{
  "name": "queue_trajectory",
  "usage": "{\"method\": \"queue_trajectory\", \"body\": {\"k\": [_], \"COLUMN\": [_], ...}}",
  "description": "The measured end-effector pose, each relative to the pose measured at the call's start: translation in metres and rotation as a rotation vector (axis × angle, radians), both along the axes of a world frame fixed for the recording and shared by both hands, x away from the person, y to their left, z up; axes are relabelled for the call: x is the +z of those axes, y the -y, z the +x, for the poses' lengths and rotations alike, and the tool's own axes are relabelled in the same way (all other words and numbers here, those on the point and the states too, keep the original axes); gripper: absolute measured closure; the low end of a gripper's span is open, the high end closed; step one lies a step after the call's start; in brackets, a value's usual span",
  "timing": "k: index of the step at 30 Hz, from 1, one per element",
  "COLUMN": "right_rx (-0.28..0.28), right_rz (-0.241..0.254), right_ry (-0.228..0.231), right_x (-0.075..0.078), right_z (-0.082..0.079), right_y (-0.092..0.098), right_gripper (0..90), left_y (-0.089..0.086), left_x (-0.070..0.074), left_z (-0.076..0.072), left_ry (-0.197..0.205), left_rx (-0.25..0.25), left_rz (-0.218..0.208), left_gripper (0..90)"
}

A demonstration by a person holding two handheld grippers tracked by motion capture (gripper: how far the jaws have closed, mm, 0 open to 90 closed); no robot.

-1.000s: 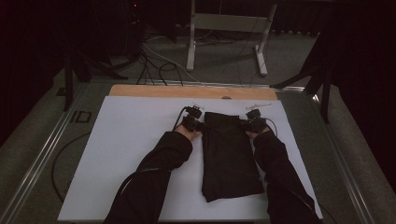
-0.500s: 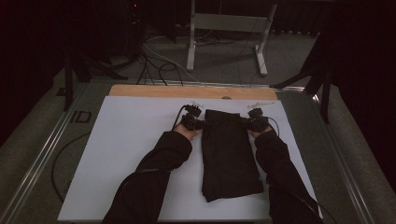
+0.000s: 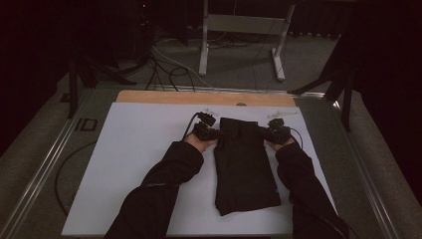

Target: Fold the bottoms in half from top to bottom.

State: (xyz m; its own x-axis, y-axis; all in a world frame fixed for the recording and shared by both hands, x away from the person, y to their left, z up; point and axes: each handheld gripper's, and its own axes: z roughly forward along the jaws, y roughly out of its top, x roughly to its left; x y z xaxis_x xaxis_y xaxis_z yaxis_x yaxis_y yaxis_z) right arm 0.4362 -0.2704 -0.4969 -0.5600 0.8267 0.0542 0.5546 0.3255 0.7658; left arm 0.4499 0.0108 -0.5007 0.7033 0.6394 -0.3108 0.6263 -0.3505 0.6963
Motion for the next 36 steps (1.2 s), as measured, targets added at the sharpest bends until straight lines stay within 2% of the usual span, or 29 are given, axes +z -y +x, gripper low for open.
{"method": "queue_trajectory", "body": {"k": [12,22,26,36], "right_rx": [0.011,0.017,0.026,0.036], "right_rz": [0.006,0.018,-0.002,0.017], "right_ry": [0.026,0.044,0.049,0.077], "right_x": [0.006,0.007,0.008,0.015], "right_z": [-0.020,-0.036,-0.042,-0.063], "right_y": [0.005,0.008,0.007,0.011], "right_gripper": [81.0,80.9,80.9,80.9], "left_y": [0.002,0.005,0.006,0.004], "left_x": [0.007,0.011,0.012,0.018], "left_z": [-0.012,-0.030,-0.036,-0.053], "left_ry": [0.014,0.021,0.024,0.038], "left_rx": [-0.039,-0.070,-0.083,-0.112], "left_rz": [0.002,0.004,0.009,-0.007], "left_gripper": [85.0,85.1,85.1,85.2]}}
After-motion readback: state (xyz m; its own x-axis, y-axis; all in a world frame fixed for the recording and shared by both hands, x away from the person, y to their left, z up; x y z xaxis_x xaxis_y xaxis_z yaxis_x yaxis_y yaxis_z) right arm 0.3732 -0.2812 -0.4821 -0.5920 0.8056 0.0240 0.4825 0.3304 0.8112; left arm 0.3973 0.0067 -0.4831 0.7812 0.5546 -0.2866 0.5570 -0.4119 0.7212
